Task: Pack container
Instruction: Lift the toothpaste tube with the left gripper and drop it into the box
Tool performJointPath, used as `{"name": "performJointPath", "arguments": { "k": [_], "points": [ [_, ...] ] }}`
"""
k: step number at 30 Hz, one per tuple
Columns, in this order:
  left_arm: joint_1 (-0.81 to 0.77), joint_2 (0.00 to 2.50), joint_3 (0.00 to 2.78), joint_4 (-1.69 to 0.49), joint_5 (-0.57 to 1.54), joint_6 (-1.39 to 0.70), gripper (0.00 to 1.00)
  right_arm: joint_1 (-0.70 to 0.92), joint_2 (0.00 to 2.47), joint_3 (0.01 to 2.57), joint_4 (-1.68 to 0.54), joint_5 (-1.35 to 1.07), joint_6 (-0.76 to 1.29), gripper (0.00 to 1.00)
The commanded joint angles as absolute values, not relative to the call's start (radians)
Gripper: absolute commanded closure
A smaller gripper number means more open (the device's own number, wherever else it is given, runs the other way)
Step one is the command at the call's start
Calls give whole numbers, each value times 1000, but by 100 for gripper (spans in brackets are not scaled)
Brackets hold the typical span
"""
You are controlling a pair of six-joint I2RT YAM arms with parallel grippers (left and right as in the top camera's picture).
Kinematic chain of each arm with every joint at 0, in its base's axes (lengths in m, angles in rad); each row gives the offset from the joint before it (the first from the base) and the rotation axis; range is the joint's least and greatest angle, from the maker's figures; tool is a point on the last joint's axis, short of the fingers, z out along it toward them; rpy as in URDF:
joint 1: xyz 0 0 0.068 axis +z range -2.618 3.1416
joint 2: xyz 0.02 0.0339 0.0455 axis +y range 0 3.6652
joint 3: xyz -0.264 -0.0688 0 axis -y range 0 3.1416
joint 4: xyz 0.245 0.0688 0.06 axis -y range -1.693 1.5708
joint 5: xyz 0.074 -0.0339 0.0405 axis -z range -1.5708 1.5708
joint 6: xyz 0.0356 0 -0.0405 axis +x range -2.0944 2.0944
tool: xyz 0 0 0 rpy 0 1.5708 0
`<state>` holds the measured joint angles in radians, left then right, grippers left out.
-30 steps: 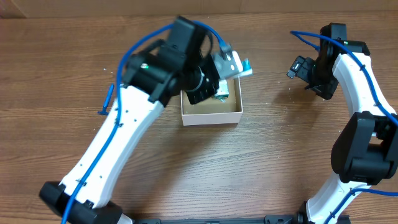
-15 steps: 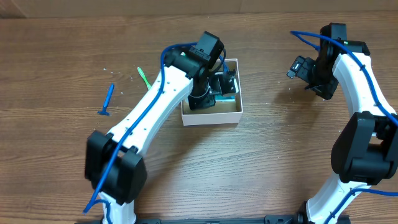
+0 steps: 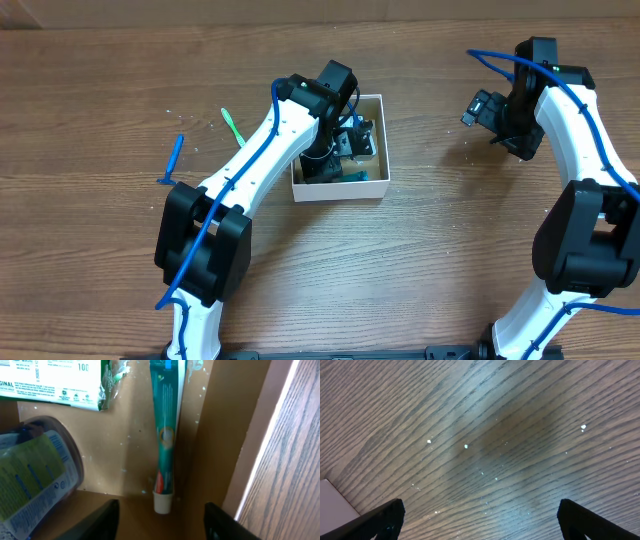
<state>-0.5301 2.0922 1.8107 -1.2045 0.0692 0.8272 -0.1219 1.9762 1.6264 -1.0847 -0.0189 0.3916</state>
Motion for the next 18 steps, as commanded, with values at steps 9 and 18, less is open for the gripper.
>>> {"name": "performJointPath", "arguments": {
  "k": [9,18],
  "points": [
    [-556,2028,1904,-1203,78,841,40,-118,1971,1628,-1081,-13,397,0],
    [-575,1854,2012,-1184,-224,403,38,-118,1971,1628,-1081,-13,397,0]
  ]
}}
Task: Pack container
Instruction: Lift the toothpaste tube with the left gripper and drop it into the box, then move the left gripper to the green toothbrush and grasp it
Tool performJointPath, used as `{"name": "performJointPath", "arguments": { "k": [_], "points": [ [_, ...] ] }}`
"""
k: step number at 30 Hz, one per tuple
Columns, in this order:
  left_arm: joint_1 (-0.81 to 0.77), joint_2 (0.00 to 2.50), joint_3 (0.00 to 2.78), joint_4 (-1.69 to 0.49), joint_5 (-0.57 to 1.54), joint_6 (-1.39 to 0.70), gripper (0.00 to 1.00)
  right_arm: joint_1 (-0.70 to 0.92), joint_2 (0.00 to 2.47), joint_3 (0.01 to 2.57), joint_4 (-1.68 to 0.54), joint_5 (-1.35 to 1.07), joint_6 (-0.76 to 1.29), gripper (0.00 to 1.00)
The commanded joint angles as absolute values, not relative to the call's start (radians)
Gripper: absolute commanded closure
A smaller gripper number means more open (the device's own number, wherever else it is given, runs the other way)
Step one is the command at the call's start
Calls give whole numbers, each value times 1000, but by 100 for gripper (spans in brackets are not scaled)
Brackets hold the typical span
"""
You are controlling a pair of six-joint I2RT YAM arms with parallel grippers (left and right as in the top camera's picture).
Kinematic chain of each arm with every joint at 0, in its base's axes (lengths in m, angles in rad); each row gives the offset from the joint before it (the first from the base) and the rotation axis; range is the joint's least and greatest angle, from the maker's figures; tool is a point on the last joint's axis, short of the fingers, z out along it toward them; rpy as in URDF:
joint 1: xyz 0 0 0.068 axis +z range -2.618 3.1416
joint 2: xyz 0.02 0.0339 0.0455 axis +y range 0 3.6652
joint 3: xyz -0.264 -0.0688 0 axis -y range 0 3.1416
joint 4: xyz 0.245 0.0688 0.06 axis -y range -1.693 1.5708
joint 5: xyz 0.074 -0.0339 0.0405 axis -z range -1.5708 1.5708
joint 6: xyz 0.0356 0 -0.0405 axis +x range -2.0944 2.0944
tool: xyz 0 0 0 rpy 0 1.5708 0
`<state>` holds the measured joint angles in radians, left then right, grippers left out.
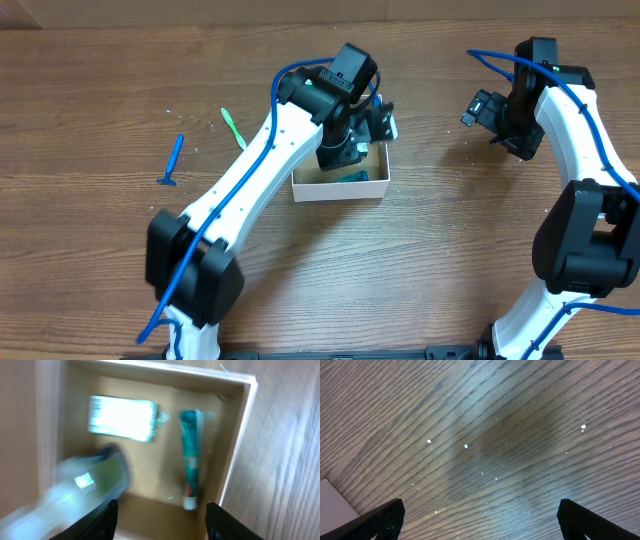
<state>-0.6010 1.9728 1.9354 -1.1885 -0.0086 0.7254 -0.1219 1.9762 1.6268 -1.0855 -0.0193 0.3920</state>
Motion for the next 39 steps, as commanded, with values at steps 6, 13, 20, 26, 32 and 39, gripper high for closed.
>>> {"name": "performJointPath", "arguments": {
  "k": [6,13,20,26,32,39],
  "points": [
    [-371,1760,2028,-1215,-265,-106,17,-118,1971,1628,-1081,-13,397,0],
    [-128,1800,2012,-1282,-47,-333,18,-118,1971,1628,-1081,-13,397,0],
    [-102,1961,2009,-1335,-46,-393,20,-118,1971,1628,-1081,-13,397,0],
    [-98,2084,2009,-1307,7,-442,19,-118,1971,1628,-1081,-13,397,0],
    [-99,2188,2009,-1293,34,-477,18,-118,1971,1628,-1081,-13,397,0],
    [-99,2287,2009,-1271,50,-513,20,-118,1971,1628,-1081,-13,397,0]
  ]
}}
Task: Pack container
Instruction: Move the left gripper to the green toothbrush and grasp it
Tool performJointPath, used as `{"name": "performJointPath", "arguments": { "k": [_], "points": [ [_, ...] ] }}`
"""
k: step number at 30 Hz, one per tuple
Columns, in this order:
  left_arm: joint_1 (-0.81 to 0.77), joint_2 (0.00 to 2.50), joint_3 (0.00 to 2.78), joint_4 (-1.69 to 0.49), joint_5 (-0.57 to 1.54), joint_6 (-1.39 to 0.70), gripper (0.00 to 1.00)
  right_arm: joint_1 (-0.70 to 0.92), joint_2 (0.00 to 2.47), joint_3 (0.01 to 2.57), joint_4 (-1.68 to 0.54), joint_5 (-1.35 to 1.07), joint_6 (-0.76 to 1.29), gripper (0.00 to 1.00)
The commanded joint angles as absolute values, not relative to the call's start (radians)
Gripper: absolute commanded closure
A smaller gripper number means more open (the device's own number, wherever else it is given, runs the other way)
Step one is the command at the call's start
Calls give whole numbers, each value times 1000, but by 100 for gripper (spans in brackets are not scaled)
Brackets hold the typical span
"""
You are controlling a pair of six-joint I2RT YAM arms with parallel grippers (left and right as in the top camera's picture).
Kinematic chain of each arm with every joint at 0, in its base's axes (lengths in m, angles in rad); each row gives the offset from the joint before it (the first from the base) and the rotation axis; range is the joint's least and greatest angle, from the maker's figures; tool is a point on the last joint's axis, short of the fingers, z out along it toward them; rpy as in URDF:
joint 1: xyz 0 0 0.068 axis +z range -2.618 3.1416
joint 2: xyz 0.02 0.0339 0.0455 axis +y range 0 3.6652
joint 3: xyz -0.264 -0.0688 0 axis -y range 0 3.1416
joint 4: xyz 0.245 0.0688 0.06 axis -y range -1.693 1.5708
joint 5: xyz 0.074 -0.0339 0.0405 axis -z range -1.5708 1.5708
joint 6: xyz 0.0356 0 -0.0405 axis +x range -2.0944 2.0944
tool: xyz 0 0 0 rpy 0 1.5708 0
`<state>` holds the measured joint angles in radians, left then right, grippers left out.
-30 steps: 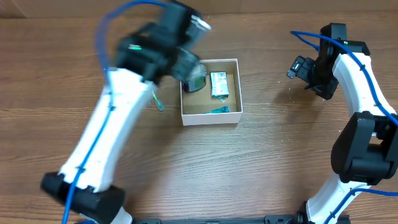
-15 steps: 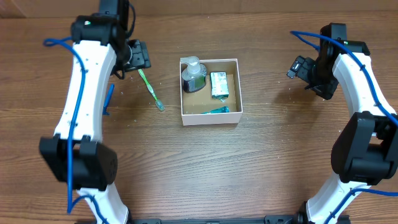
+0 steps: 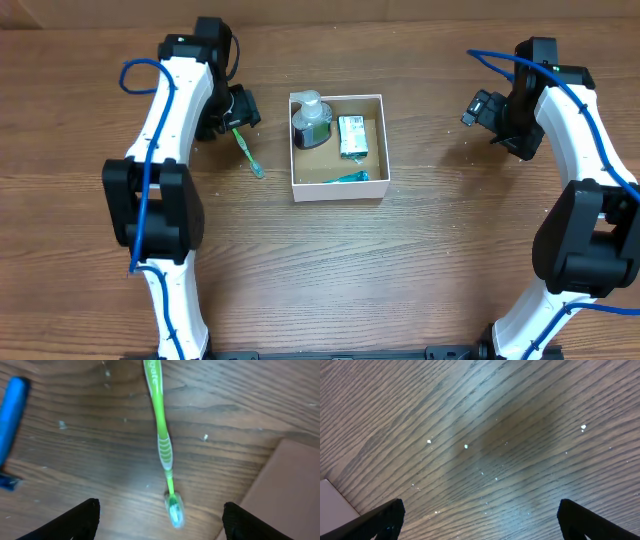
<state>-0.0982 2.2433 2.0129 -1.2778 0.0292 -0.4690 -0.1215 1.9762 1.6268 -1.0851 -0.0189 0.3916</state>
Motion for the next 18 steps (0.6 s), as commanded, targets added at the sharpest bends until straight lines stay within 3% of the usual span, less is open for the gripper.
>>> {"name": "performJointPath", "arguments": {
  "k": [1,18],
  "points": [
    [-99,2299,2009,-1270,50,-514,21,-118,1971,1628,-1081,-13,397,0],
    [-99,2336,2004,-1255,31,-528,23,-118,1971,1628,-1081,-13,397,0]
  ]
}}
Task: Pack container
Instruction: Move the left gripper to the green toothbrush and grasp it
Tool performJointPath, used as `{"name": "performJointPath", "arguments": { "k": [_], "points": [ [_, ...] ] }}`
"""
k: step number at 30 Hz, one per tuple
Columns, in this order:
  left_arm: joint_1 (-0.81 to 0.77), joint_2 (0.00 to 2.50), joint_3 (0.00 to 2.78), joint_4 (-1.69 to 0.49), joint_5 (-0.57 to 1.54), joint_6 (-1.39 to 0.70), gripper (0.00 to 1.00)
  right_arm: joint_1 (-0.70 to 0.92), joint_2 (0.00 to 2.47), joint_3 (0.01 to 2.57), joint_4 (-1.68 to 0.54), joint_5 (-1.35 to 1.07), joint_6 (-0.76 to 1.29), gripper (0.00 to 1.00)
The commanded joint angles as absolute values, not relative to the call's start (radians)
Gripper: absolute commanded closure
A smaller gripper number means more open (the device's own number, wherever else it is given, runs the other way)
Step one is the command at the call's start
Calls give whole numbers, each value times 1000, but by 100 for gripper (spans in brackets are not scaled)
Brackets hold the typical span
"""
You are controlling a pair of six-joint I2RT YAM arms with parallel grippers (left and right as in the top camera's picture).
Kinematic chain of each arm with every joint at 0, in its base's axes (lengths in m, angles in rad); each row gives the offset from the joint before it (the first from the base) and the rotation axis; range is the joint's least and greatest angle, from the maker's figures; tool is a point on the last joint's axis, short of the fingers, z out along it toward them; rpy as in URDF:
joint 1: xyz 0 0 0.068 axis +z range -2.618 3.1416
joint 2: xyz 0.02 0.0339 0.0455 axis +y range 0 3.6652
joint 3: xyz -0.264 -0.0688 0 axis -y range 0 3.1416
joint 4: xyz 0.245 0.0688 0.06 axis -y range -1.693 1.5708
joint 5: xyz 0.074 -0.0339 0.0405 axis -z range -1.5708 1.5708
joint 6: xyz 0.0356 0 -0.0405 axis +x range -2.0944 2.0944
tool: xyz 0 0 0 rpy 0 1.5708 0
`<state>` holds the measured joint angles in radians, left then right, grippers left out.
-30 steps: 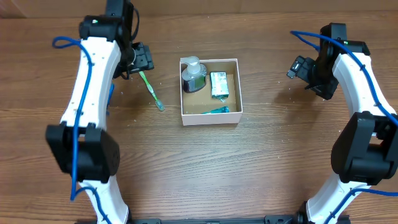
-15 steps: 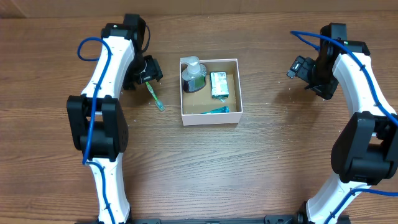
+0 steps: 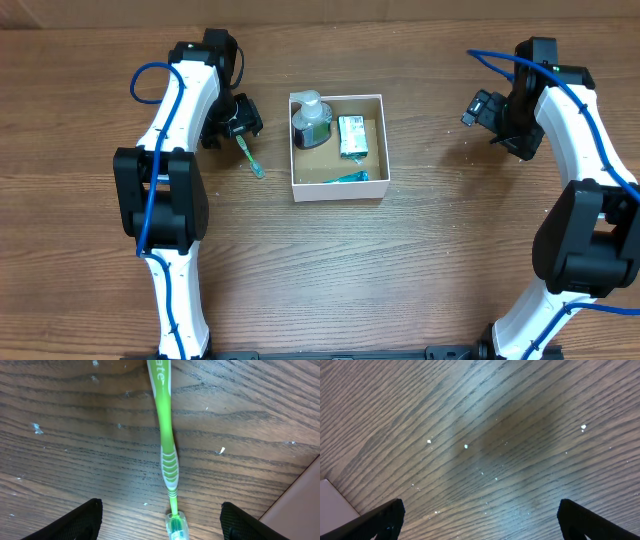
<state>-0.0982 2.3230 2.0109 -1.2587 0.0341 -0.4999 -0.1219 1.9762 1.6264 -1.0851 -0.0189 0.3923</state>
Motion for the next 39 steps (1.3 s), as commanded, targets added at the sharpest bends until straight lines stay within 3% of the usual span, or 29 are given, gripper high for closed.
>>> {"name": "performJointPath", "arguments": {
  "k": [1,39],
  "points": [
    [-99,2336,2004,-1256,30,-532,23,-118,1971,1628,-1081,-13,397,0],
    [-99,2338,1885,-1200,8,-633,27,-118,1971,1628,-1081,-13,397,0]
  ]
}}
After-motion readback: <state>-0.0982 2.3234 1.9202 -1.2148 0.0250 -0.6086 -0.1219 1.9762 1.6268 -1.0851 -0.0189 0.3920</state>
